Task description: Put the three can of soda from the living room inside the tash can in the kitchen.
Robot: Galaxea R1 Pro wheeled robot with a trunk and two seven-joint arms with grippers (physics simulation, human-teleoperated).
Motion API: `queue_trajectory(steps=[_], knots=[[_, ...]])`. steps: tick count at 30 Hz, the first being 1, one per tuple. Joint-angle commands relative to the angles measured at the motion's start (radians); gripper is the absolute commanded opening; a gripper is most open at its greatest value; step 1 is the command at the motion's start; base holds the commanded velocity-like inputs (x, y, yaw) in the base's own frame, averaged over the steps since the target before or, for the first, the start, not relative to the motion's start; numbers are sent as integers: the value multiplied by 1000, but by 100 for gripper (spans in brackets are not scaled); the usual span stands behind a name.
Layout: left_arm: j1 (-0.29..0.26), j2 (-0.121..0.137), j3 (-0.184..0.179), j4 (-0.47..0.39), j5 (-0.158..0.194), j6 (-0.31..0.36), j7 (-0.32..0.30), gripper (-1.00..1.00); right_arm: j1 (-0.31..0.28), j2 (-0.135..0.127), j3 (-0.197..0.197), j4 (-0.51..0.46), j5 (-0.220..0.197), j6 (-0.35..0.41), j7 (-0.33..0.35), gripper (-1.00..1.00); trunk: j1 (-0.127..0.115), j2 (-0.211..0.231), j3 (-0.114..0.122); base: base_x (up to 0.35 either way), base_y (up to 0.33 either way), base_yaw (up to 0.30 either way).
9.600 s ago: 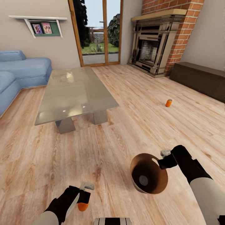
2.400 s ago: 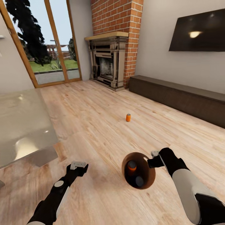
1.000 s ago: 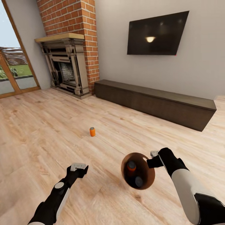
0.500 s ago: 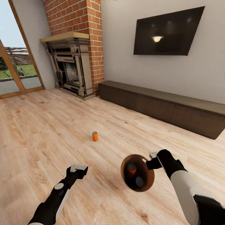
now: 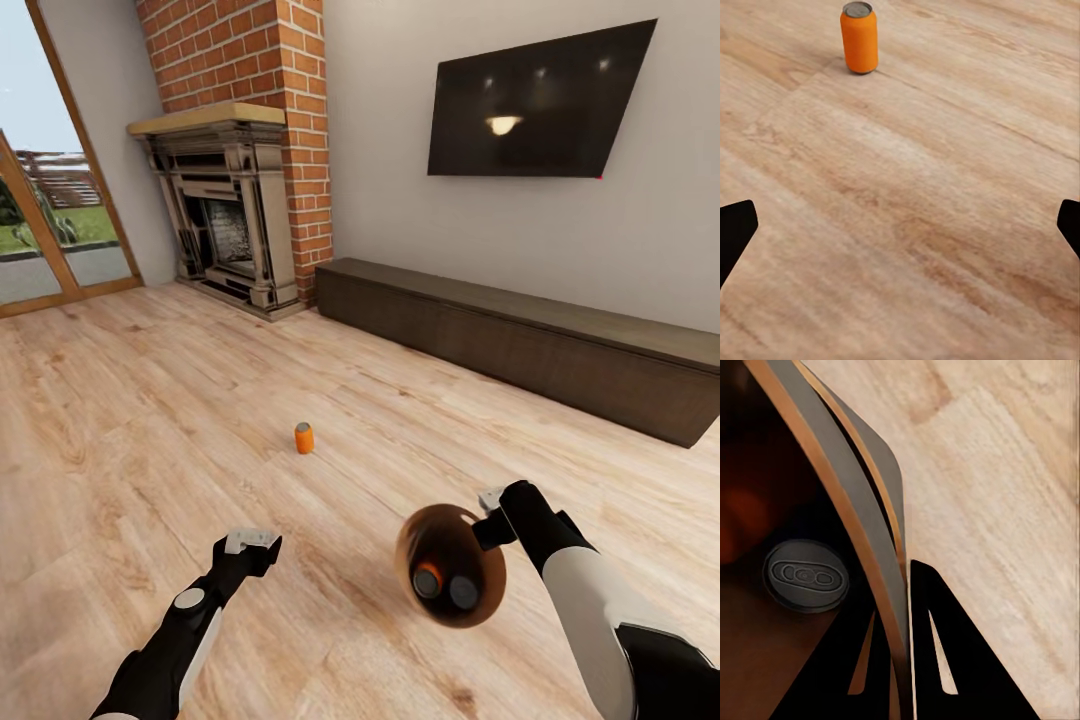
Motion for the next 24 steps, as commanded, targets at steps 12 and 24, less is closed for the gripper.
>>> queue_trajectory(steps=[12, 24], knots=[[13, 6, 7, -125, 26, 351, -15, 100, 4, 38, -18, -43, -180, -80, 8, -100, 0, 0, 0, 127, 0, 0], [15, 14, 9, -185, 25, 347, -13, 100, 4, 40, -17, -44, -180, -81, 8, -100, 0, 0, 0, 211, 0, 0]])
